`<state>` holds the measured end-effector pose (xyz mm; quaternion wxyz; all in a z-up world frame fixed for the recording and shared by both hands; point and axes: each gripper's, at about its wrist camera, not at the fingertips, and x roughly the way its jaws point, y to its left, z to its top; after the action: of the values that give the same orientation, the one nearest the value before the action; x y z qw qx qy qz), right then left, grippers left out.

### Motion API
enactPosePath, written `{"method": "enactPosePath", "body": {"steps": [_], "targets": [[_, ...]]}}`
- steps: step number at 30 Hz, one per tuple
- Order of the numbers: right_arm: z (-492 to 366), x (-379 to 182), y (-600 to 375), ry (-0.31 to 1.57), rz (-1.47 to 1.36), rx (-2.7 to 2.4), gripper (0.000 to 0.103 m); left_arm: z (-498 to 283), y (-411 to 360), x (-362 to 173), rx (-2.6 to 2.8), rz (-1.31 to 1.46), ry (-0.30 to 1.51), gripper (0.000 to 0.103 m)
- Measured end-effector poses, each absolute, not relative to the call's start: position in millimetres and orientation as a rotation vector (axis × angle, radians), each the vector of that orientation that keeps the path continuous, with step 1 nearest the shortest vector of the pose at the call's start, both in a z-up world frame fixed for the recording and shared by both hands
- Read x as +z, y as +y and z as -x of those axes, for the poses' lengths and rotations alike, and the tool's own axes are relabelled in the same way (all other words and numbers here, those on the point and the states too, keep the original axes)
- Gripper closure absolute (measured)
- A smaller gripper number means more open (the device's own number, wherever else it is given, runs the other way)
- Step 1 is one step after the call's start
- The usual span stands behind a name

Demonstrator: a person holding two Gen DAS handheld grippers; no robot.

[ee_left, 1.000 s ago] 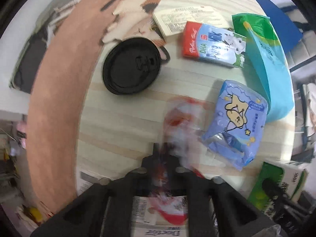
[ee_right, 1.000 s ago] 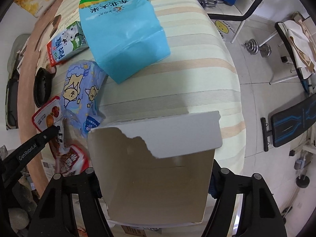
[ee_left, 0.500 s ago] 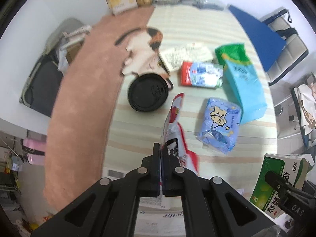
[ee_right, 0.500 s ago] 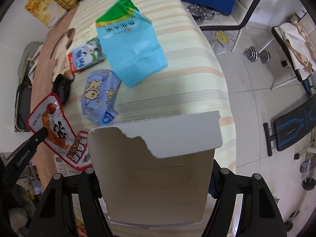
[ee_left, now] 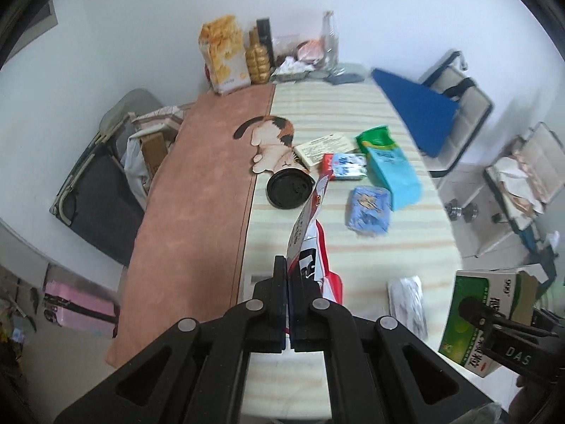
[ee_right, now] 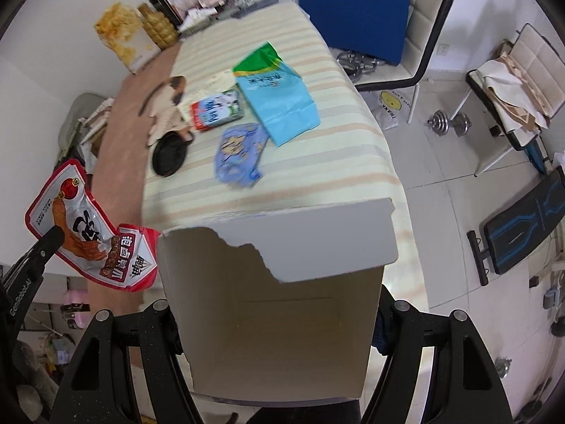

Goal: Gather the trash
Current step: 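Carry both items over the white bin and open both tools to drop them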

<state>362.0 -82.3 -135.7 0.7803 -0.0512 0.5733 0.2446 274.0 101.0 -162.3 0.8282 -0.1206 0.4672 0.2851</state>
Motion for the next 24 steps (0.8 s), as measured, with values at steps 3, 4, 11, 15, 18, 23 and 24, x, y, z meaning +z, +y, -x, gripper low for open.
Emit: {"method": "enactPosePath", "body": {"steps": [3, 4, 11, 15, 18, 23, 24], "targets": [[-311.7, -123.4, -101.3, 1.206, 0.089, 0.517, 0.028, -224.9, 86.8, -150.4, 0.533, 0.262, 0.973, 0.103], [-292.5, -120.7, -107.8, 1.197, 0.084, 0.513, 0.028, -214.3, 83.2, -149.5, 0.518, 0.257, 0.980, 0.103], [-157.1, -147.0, -157.2, 1.246, 0.057, 0.491, 0.028, -122.6, 52.9, -185.7, 0.400, 0.322, 1.097, 0.103], [-108.0, -197.4, -185.7, 1.343, 0.058, 0.461, 0.028, -92.6, 39.9, -247.8, 0.340, 0.417, 1.220, 0.103], [-89.3, -253.2, -203.6, 1.422, 0.047, 0.429, 0.028, -85.0, 32.6, -313.6, 0.317, 0.473, 1.309, 0.103], [-74.3, -379.9, -219.5, 1.533, 0.004, 0.391, 0.028, -88.5, 25.2, -454.5, 0.303, 0.539, 1.417, 0.103], [-75.9, -403.1, -218.6, 1.549, -0.006, 0.392, 0.028, -90.5, 25.1, -479.3, 0.303, 0.545, 1.439, 0.099]]}}
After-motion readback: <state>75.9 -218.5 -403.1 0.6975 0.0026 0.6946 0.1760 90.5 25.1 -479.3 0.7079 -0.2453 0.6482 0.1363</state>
